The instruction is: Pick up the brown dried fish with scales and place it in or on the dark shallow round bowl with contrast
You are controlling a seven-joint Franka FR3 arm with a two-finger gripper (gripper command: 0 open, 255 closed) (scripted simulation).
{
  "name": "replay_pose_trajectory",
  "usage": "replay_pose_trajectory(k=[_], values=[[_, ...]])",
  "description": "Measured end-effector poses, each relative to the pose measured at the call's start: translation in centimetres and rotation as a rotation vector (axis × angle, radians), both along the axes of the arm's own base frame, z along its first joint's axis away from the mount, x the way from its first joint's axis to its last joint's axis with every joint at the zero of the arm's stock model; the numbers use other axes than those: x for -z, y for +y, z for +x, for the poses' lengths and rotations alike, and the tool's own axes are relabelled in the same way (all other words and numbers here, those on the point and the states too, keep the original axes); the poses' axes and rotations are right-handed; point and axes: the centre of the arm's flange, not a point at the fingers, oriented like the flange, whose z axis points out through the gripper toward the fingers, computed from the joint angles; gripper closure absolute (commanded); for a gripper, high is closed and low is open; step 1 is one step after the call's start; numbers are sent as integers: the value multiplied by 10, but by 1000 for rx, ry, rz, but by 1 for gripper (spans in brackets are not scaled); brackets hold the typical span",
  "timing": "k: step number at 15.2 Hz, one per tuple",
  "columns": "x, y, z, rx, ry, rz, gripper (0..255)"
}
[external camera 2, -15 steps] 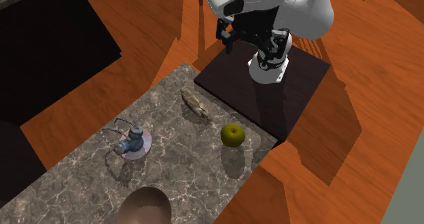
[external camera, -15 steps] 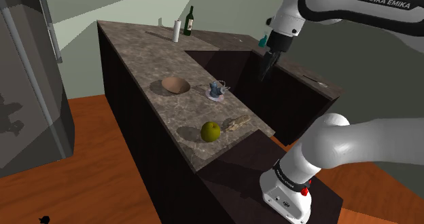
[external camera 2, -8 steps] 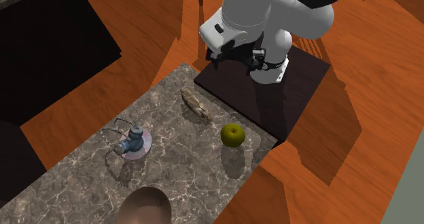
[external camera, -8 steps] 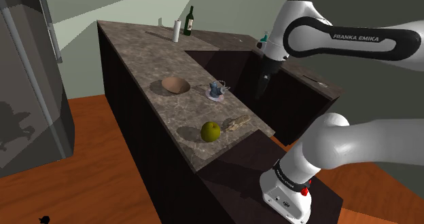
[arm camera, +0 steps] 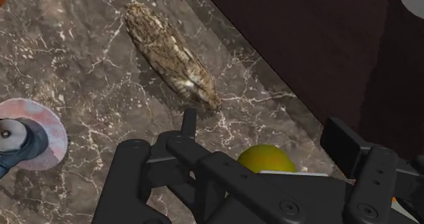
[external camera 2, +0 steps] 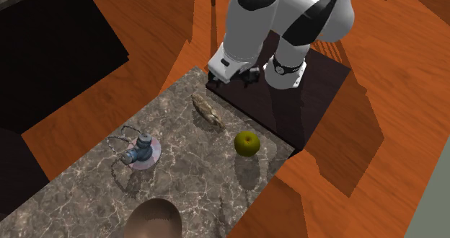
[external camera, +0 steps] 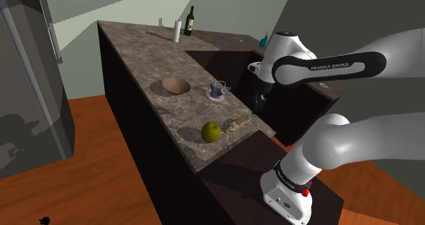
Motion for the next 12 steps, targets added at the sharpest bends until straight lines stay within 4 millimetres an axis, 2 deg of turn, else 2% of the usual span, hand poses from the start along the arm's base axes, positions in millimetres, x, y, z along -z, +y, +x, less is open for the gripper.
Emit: replay_pose_trajectory(k=[5,12], values=[[64,-18,9,-170,-3,-43,0],[144,-58,27,-402,-13,-106,0]])
